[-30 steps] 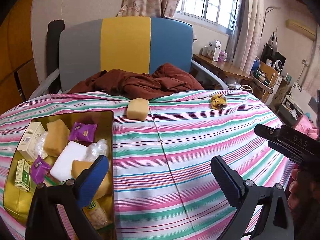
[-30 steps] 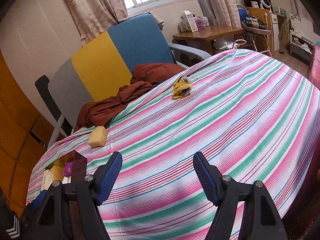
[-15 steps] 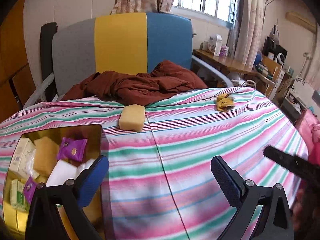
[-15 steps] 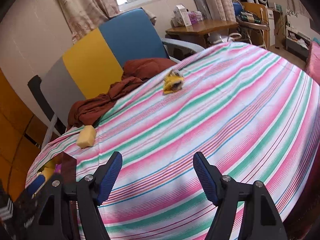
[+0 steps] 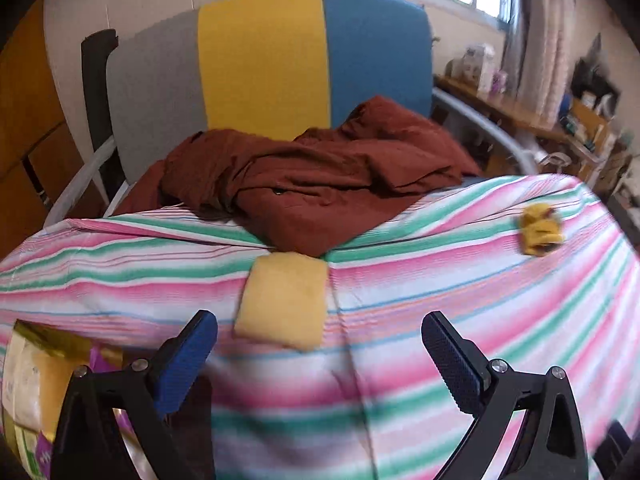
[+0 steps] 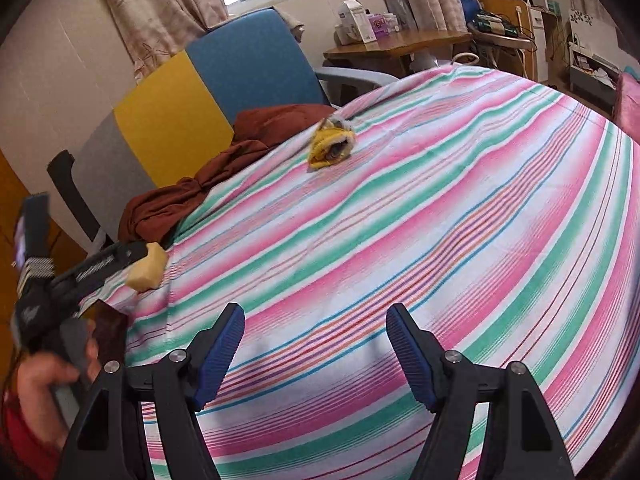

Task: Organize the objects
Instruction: 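Grasp the yellow sponge with the left tool while the right tool approaches the yellow plush toy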

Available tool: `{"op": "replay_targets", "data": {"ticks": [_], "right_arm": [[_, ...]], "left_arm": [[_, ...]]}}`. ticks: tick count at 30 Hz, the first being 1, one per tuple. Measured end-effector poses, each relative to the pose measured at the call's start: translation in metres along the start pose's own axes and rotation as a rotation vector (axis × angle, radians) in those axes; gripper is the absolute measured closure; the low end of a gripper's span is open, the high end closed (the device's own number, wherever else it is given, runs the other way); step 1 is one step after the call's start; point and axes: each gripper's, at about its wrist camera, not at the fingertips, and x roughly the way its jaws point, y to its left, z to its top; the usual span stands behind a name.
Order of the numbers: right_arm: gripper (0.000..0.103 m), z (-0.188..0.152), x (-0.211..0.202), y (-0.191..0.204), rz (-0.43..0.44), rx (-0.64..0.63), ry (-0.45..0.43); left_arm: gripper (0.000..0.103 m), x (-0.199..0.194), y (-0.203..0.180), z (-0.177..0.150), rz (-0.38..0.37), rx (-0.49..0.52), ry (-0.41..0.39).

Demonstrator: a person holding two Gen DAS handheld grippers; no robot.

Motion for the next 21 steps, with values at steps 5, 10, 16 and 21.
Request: {"op": "replay_targets", "data": {"ticks": [5, 10, 16, 21], "right_arm": [[0.028, -0.002, 0.005, -0.006, -0.008, -0.001, 0.011], [0.028, 0.000, 0.009, -0.009, -0.014, -0.002, 0.019], [0.028, -0.001, 0.014, -0.009, -0.007, 0.005, 0.025], [0.028, -0.002, 0.020, -0.014, -0.007, 0.018, 0.036]], "left_arm": [[0.000, 0.034, 0.006, 0.013, 0.053, 0.007, 0.041], [0.024, 0.055, 0.007, 0.013, 0.001, 0.016, 0.085], [0.043, 0.060, 0.000, 0.003, 0.051, 0.089, 0.045], [0.050, 0.046, -0.011, -0.005, 0.029, 0.116, 0.015]]}}
